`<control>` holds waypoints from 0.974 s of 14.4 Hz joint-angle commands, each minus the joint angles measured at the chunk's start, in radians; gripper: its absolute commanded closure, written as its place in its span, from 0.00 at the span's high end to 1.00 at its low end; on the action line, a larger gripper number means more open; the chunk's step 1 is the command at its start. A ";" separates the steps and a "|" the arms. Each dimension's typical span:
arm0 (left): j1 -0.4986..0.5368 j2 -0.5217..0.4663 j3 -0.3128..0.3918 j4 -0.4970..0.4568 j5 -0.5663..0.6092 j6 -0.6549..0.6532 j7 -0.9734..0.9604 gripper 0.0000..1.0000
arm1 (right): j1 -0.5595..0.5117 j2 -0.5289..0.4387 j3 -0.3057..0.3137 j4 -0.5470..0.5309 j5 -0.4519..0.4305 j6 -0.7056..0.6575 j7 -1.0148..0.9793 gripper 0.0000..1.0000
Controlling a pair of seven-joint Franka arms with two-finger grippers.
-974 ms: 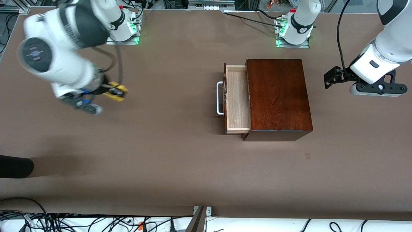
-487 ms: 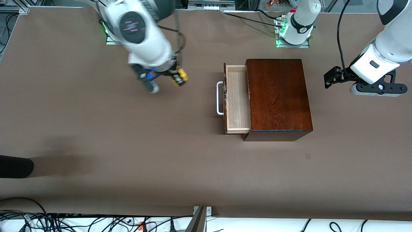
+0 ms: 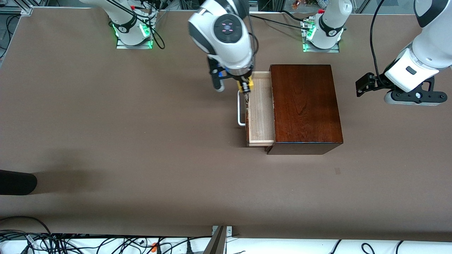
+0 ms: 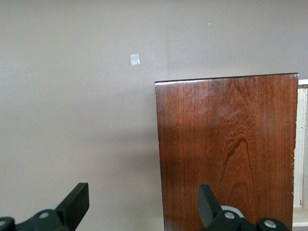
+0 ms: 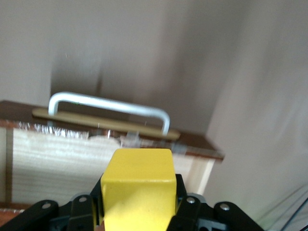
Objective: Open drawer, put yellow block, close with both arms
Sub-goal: 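Lower the cube into the drawer and open the right gripper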
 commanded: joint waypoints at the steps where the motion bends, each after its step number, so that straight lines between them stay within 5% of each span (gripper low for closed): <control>1: 0.008 -0.011 -0.001 0.003 -0.015 -0.017 0.023 1.00 | 0.040 0.062 -0.015 0.083 -0.014 0.035 0.137 0.00; 13: 0.008 -0.011 -0.001 0.004 -0.015 -0.018 0.023 1.00 | 0.055 0.204 -0.016 0.080 -0.039 0.167 0.145 0.00; 14: 0.008 -0.011 0.001 0.004 -0.015 -0.018 0.023 1.00 | 0.055 0.211 -0.016 0.080 -0.039 0.178 0.145 0.09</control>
